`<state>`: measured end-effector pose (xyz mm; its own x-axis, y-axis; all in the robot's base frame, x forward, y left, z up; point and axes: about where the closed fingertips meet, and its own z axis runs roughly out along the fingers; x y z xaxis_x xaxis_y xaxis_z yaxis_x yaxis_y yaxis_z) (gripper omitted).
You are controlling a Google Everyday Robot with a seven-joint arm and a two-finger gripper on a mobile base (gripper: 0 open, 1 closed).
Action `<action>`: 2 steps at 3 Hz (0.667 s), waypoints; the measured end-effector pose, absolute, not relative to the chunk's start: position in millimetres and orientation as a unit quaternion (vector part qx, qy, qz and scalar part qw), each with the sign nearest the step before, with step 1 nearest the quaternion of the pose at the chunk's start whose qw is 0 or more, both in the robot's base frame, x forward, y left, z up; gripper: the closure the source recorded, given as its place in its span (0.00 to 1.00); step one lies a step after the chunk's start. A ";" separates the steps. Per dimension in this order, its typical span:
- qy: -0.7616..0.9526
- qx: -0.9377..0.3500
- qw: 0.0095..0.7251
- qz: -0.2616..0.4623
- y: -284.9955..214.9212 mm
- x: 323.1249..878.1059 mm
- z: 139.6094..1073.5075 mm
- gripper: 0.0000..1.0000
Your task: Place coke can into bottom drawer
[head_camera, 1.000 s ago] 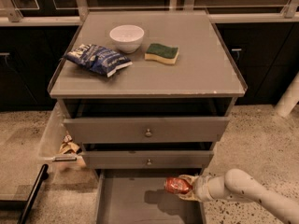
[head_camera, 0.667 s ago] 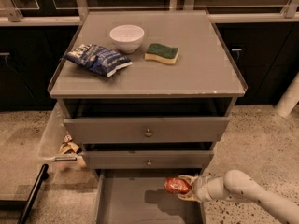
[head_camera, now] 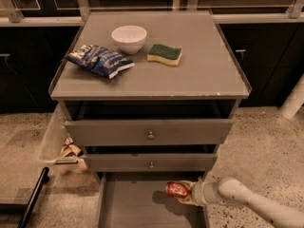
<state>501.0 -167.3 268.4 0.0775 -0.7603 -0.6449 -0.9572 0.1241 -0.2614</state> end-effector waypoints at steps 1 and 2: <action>0.665 -0.655 0.336 0.128 -160.6 506.5 236.2 1.00; 0.666 -0.660 0.330 0.111 -158.4 511.2 205.2 1.00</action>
Offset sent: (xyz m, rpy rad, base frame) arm 0.0176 0.0075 -0.0991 -0.1182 -0.0378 -0.0119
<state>511.2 -158.4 205.2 0.0875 -0.8056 -0.5860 -0.9523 0.1051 -0.2867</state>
